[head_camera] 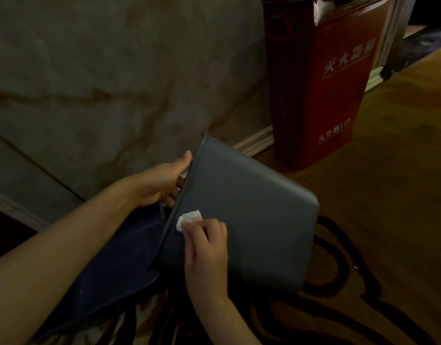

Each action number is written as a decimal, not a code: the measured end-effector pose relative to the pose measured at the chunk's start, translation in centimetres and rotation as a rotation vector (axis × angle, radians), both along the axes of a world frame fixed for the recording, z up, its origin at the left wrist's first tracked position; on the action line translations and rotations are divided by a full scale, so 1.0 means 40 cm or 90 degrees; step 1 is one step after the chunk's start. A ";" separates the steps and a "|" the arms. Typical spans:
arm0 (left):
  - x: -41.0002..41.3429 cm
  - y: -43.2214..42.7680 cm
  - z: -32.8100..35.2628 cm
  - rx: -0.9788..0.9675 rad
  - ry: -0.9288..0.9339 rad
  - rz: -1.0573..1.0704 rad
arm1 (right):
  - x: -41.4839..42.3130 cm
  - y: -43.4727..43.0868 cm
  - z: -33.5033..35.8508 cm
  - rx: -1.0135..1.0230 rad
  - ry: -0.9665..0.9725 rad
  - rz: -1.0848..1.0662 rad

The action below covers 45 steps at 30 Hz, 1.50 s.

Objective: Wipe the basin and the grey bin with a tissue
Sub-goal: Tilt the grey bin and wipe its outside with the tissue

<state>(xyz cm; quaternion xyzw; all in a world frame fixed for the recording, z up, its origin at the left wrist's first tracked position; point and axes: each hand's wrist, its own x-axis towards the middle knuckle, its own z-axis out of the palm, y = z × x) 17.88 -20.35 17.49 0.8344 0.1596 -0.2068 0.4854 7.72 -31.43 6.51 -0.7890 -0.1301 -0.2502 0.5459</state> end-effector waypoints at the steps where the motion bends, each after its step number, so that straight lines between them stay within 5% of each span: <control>1: 0.007 -0.004 0.002 0.039 0.000 -0.012 | -0.006 0.000 -0.007 -0.009 -0.006 0.002; 12: 0.048 -0.114 -0.020 0.112 -0.270 -0.078 | 0.119 -0.178 -0.047 0.028 0.081 -0.198; 17: 0.061 -0.157 -0.024 0.045 -0.264 -0.086 | 0.185 -0.199 0.012 0.097 0.111 -0.252; 24: 0.045 -0.151 -0.024 0.033 -0.268 -0.090 | 0.230 -0.153 0.113 0.065 -0.024 -0.172; 31: 0.054 -0.153 -0.019 0.028 -0.233 -0.100 | 0.260 -0.344 -0.054 0.227 0.288 -0.405; 38: 0.115 -0.207 -0.012 0.057 -0.215 -0.132 | 0.234 -0.380 -0.120 0.308 0.420 -0.497; 45: 0.162 -0.260 -0.013 0.049 -0.195 -0.155 | 0.226 -0.266 -0.033 0.212 0.266 -0.393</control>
